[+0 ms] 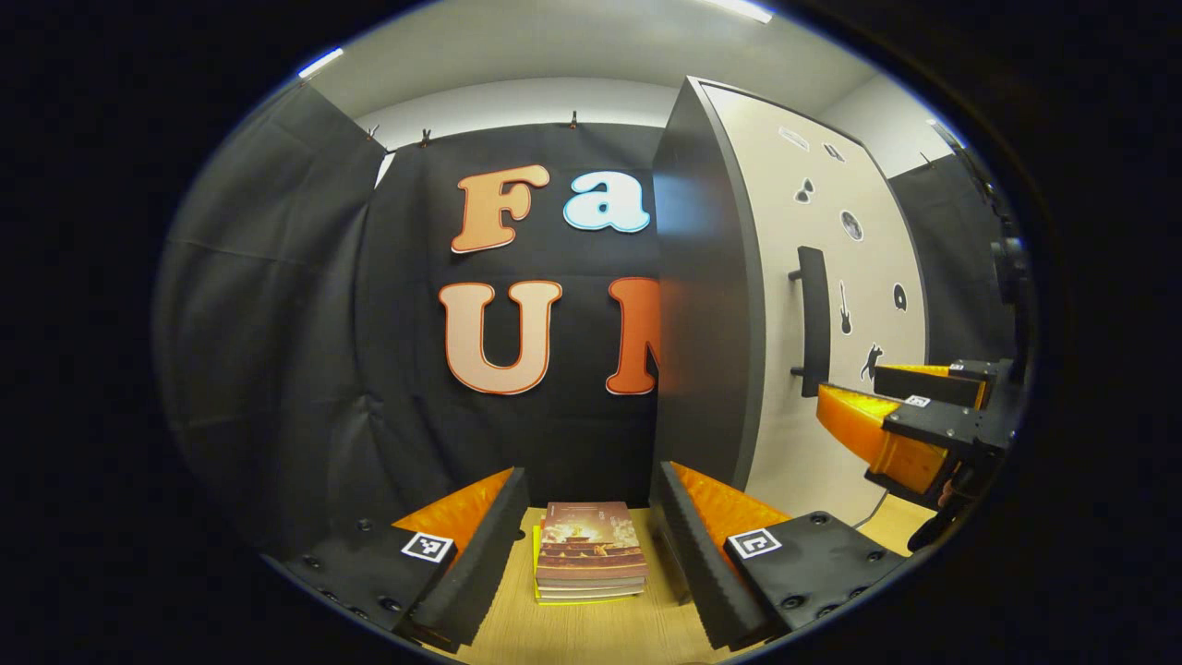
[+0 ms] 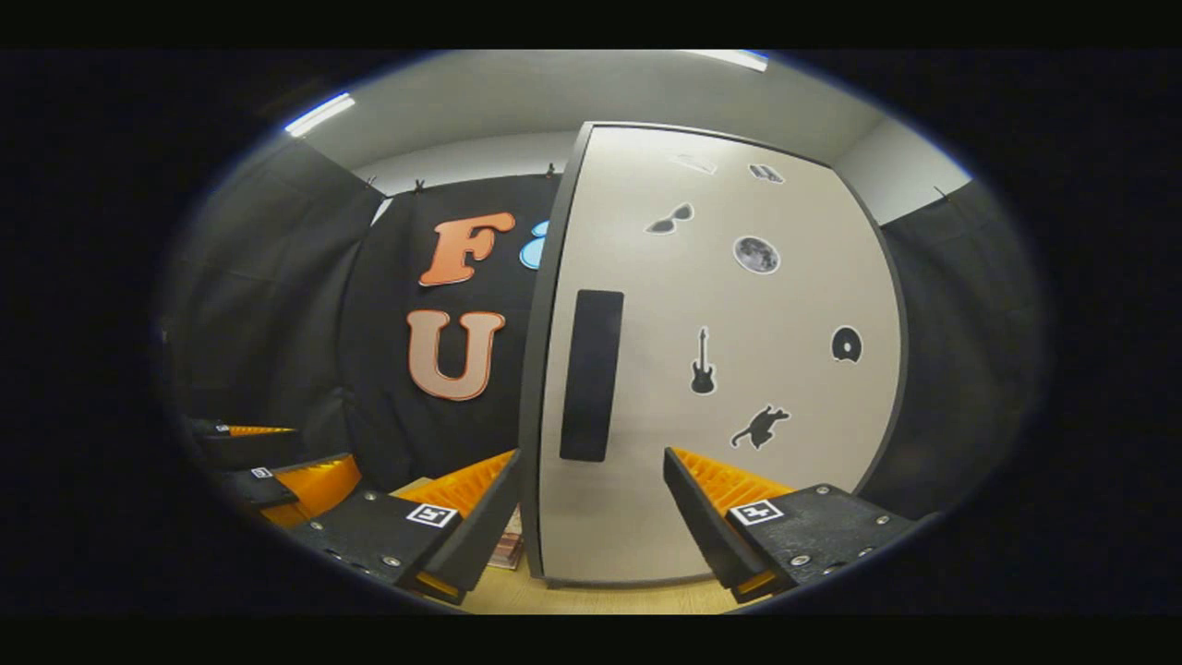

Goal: Open the cabinet door with the right hand, grasp the bottle in the cabinet with the left hand and place it on the coaster, then close the cabinet door with the right hand.

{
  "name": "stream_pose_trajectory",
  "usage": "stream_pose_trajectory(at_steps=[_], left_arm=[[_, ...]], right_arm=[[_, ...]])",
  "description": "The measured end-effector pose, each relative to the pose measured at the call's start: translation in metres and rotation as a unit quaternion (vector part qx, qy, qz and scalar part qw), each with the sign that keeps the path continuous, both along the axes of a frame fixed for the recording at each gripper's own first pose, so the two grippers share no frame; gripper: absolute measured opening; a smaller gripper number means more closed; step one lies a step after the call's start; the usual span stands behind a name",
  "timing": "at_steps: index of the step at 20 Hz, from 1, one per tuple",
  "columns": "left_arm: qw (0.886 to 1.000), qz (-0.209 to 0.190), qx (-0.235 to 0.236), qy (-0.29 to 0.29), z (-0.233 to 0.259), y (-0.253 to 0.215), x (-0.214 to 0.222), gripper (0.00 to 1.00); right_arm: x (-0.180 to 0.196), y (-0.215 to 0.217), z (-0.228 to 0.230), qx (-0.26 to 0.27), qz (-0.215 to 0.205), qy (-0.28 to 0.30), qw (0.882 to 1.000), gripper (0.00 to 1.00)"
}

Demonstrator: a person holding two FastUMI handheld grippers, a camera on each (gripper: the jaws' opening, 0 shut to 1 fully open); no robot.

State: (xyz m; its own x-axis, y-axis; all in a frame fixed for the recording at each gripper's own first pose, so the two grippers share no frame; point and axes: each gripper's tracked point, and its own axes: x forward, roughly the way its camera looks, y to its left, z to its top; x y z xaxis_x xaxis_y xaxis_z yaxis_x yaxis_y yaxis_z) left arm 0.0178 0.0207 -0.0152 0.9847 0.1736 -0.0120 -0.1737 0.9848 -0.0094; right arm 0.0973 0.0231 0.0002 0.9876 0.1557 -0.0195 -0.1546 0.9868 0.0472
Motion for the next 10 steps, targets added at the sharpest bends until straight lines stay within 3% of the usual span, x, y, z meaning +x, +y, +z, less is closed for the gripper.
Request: stream_pose_trajectory(at_steps=[5,10], left_arm=[[1.0,0.0,-0.004,0.002,-0.006,0.008,0.004,0.93],[1.0,0.003,-0.007,0.003,-0.011,0.022,0.009,0.93]], right_arm=[[0.03,0.007,0.008,0.024,-0.004,0.004,1.0,0.82],[0.048,0.009,0.012,0.039,-0.014,0.006,0.999,0.61]])
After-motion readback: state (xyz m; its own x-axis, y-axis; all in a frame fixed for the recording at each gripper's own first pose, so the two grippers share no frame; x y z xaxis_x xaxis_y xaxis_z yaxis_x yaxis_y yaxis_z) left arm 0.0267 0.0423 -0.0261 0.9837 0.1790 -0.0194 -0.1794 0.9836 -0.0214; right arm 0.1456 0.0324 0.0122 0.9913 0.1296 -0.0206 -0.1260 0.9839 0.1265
